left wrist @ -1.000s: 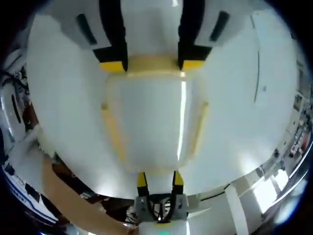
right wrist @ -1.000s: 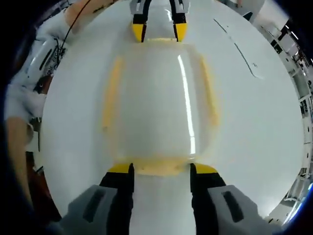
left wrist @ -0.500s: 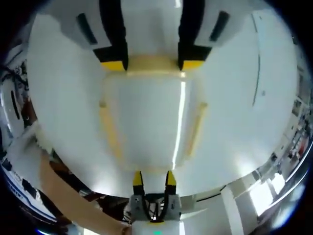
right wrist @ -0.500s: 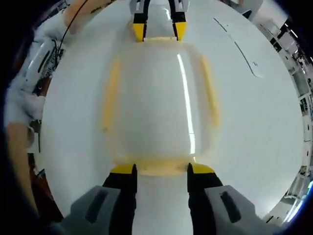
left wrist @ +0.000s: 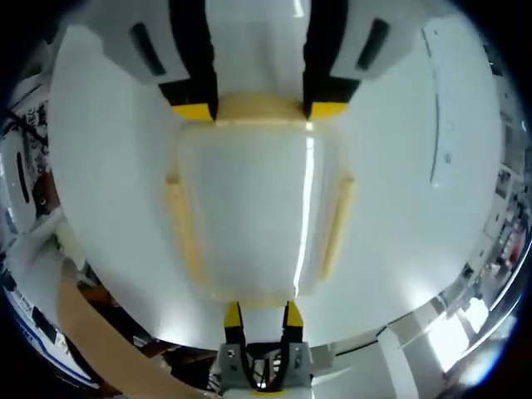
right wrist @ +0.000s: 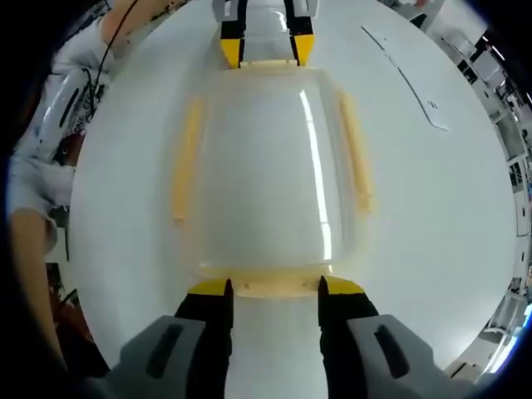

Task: Snap each plastic latch of the storage box into its locked position after aligning the lid with the box until every specified latch is closed and the lid sits flush.

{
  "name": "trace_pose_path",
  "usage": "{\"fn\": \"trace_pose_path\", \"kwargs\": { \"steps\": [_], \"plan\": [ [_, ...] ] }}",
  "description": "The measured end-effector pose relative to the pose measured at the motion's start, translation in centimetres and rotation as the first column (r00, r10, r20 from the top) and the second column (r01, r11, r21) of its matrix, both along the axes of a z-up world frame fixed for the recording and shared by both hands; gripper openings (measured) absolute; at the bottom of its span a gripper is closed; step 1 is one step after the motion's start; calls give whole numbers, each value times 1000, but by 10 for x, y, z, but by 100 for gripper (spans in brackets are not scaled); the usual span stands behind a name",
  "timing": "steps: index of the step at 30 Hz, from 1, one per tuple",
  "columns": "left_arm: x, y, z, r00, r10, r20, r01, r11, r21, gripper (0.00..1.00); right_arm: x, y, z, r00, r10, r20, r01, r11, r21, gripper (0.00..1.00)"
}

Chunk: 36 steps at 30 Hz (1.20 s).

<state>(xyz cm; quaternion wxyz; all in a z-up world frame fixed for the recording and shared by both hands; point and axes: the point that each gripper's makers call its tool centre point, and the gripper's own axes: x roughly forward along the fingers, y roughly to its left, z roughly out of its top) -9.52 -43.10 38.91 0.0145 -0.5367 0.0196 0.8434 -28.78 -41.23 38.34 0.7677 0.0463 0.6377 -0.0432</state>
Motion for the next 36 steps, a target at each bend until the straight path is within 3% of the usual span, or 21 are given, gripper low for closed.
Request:
{"fn": "trace_pose_path", "kwargs": {
  "steps": [7,18,28,36],
  "plan": [
    [0,0,1,999,-17,-31,17,1000,-1,39,-2,-5,1,1000,-3,-26,3,1000,-2,40],
    [-2,4,4,996,-71,48,75,993,-95,39,-4,6,4,1000,-23,-5,23,999,-48,39],
    [-2,7,6,994,-86,65,93,991,-97,39,-2,15,5,999,-33,-5,33,998,-47,39],
    [2,9,21,994,-97,58,103,988,-114,39,3,22,19,999,-37,5,37,997,-62,39]
  ]
}}
